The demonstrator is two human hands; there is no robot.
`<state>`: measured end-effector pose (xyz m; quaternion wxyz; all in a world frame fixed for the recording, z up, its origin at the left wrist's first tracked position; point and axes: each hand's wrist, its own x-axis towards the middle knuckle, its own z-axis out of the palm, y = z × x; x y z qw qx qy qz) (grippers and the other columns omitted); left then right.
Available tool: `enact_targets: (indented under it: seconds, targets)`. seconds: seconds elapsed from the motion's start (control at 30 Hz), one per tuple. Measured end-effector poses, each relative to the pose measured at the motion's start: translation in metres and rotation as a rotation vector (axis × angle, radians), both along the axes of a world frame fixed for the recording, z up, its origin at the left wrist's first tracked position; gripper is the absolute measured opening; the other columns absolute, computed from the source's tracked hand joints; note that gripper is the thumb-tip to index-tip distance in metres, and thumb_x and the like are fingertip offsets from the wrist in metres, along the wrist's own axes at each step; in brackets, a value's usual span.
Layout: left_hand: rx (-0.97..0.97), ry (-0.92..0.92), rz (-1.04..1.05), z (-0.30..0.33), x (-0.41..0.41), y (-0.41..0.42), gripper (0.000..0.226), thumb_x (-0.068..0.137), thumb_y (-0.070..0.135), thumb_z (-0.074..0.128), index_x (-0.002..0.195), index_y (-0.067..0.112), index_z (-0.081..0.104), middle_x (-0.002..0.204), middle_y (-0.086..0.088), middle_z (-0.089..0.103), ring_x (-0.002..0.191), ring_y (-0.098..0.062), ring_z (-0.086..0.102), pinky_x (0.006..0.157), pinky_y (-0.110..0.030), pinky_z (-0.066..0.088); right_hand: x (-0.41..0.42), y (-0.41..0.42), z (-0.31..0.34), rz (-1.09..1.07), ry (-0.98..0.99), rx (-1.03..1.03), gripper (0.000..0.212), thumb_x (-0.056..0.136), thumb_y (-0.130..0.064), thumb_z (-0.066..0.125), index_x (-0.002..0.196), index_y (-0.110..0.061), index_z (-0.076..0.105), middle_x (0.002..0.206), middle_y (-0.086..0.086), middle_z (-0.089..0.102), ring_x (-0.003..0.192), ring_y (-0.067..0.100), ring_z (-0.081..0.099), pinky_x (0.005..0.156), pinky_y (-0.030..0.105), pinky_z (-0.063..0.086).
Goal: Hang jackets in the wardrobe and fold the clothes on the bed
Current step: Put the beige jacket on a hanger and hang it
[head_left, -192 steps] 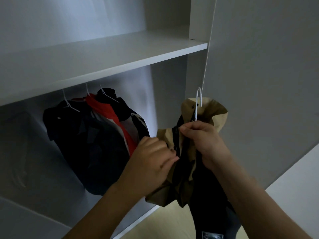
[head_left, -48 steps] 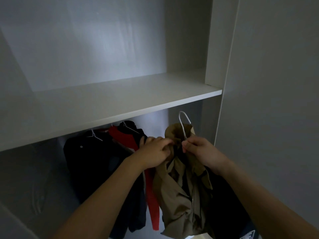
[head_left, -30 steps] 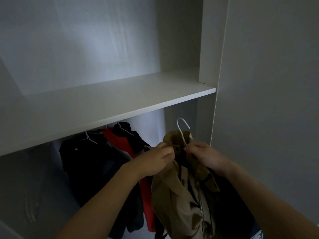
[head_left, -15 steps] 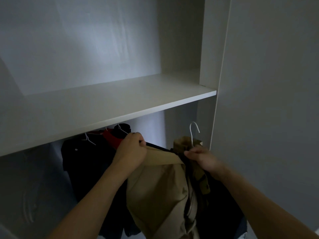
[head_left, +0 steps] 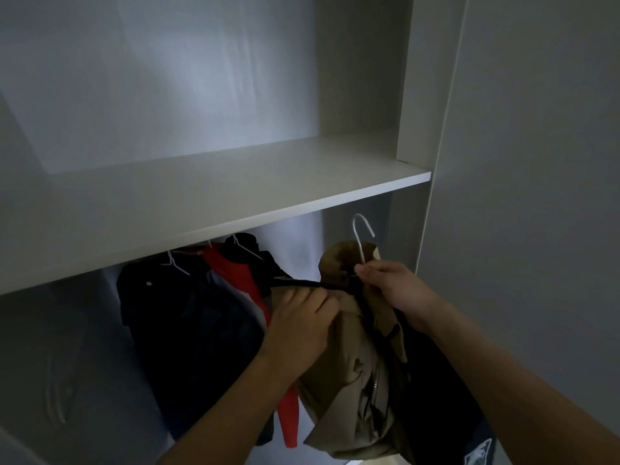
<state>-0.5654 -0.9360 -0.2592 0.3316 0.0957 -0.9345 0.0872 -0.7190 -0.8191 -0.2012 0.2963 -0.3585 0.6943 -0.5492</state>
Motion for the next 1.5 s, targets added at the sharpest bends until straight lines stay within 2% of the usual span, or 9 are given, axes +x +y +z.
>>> enact_targets:
  seconds: [0.23, 0.4, 0.5, 0.87, 0.97, 1.07, 1.2, 1.37, 1.5]
  targets:
    - [-0.218, 0.124, -0.002, 0.044, 0.018, -0.042, 0.028, 0.063, -0.007, 0.054, 0.078, 0.016, 0.049, 0.08, -0.005, 0.052, 0.076, -0.02, 0.04, 0.067, -0.029, 0.026, -0.016, 0.002, 0.004, -0.097, -0.039, -0.012, 0.026, 0.093, -0.02, 0.063, 0.07, -0.009, 0.065, 0.069, 0.01, 0.061, 0.068, 0.023, 0.056, 0.065, 0.028, 0.043]
    - [0.399, 0.228, 0.275, 0.027, 0.01, 0.018, 0.009, 0.08, 0.027, 0.051, 0.086, 0.022, 0.046, 0.086, 0.003, 0.048, 0.078, -0.017, 0.043, 0.068, -0.032, 0.036, -0.007, -0.012, 0.03, 0.022, -0.027, -0.096, 0.027, 0.096, -0.031, 0.057, 0.082, -0.008, 0.059, 0.079, 0.013, 0.051, 0.073, 0.025, 0.046, 0.073, 0.036, 0.036]
    - [0.671, 0.088, 0.344, 0.03, -0.011, 0.025, 0.047, 0.092, 0.062, 0.044, 0.067, 0.022, 0.047, 0.068, 0.008, 0.052, 0.066, -0.011, 0.051, 0.062, -0.03, 0.04, -0.005, -0.017, 0.033, 0.067, -0.008, -0.089, 0.035, 0.096, -0.033, 0.057, 0.074, -0.006, 0.057, 0.077, 0.014, 0.054, 0.073, 0.026, 0.049, 0.074, 0.037, 0.039]
    - [1.505, 0.029, -0.113, 0.073, 0.03, -0.021, 0.025, 0.095, 0.02, 0.061, 0.076, 0.004, 0.062, 0.068, -0.009, 0.053, 0.059, -0.013, 0.051, 0.054, -0.021, 0.038, -0.018, -0.011, 0.012, -0.007, 0.213, -0.037, 0.038, 0.095, -0.029, 0.06, 0.063, -0.01, 0.05, 0.064, 0.008, 0.042, 0.06, 0.018, 0.041, 0.062, 0.03, 0.032]
    - [0.964, -0.304, 0.224, 0.064, 0.036, -0.046, 0.022, 0.095, 0.026, 0.06, 0.081, 0.013, 0.05, 0.077, -0.003, 0.052, 0.07, -0.017, 0.055, 0.058, -0.026, 0.034, -0.006, -0.018, 0.012, 0.039, 0.354, -0.01, 0.038, 0.095, -0.031, 0.059, 0.067, -0.005, 0.058, 0.065, 0.003, 0.049, 0.059, 0.01, 0.047, 0.059, 0.024, 0.036]
    - [0.344, -0.279, 0.348, 0.052, 0.034, -0.048, 0.042, 0.085, 0.021, 0.055, 0.125, 0.022, 0.044, 0.119, 0.0, 0.048, 0.11, -0.022, 0.046, 0.08, -0.03, 0.032, 0.003, -0.022, 0.012, 0.084, 0.318, -0.035, 0.036, 0.097, -0.029, 0.057, 0.068, -0.007, 0.059, 0.064, 0.0, 0.05, 0.058, 0.006, 0.048, 0.056, 0.018, 0.037]
    - [0.413, -0.142, 0.03, 0.057, 0.012, -0.039, 0.048, 0.096, 0.019, 0.037, 0.14, 0.036, 0.045, 0.149, 0.016, 0.033, 0.136, -0.009, 0.017, 0.104, -0.015, -0.001, 0.005, -0.016, 0.017, 0.218, 0.38, -0.054, 0.034, 0.098, -0.026, 0.055, 0.071, -0.007, 0.064, 0.07, 0.009, 0.055, 0.062, 0.009, 0.052, 0.058, 0.013, 0.04]
    - [0.322, -0.343, -0.018, 0.049, -0.008, -0.025, 0.023, 0.102, 0.034, 0.038, 0.11, 0.035, 0.059, 0.116, 0.019, 0.054, 0.118, -0.009, 0.031, 0.105, -0.031, 0.01, -0.006, -0.011, 0.015, 0.221, 0.399, -0.086, 0.042, 0.096, -0.026, 0.059, 0.053, -0.025, 0.063, 0.064, 0.001, 0.049, 0.063, 0.01, 0.05, 0.067, 0.023, 0.04]
    - [0.393, -0.264, -0.009, 0.048, -0.005, -0.025, 0.024, 0.102, 0.025, 0.037, 0.095, 0.019, 0.059, 0.093, 0.007, 0.052, 0.092, -0.012, 0.045, 0.08, -0.03, 0.031, -0.023, 0.006, 0.005, 0.155, 0.405, 0.041, 0.032, 0.095, -0.019, 0.061, 0.068, -0.003, 0.071, 0.073, 0.001, 0.046, 0.067, 0.002, 0.049, 0.068, 0.014, 0.04]
